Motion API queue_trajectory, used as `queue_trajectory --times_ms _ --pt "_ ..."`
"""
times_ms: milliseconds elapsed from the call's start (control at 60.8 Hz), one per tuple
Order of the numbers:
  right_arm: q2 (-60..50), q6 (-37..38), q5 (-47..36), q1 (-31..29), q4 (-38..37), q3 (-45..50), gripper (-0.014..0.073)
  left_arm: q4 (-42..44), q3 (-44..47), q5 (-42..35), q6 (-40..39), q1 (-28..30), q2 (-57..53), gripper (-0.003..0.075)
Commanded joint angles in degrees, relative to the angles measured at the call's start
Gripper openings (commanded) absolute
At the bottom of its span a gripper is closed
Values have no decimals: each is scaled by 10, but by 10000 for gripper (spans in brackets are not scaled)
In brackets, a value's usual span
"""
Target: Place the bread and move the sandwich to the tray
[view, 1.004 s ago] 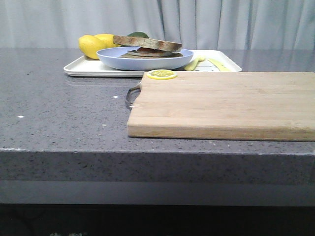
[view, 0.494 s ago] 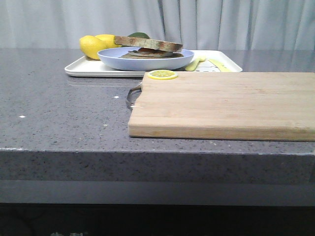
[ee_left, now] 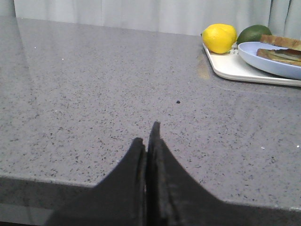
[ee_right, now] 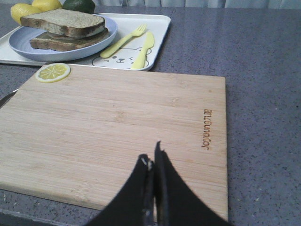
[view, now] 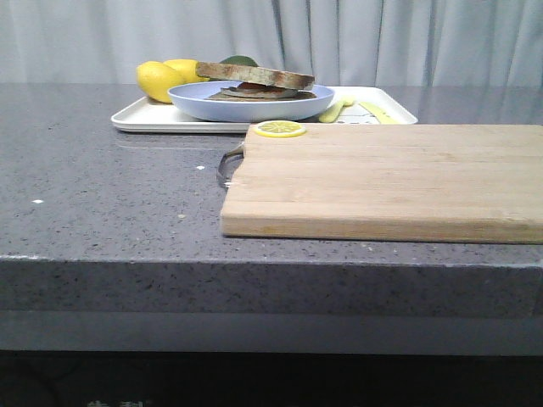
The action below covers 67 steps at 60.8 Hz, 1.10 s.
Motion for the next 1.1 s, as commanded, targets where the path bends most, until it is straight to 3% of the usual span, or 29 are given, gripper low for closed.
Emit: queue_trajectory --times_ms 0,82,1086 --pt "2 0 -41 -3 0 -16 -60 -6 8 -83 -1 2 -13 -20" --pt "2 0 -41 -3 0 -16 -60 -6 30 -113 -1 2 -13 -20" --pt "2 0 -41 -3 0 -16 -60 -6 29 -110 -1 2 -12 -20"
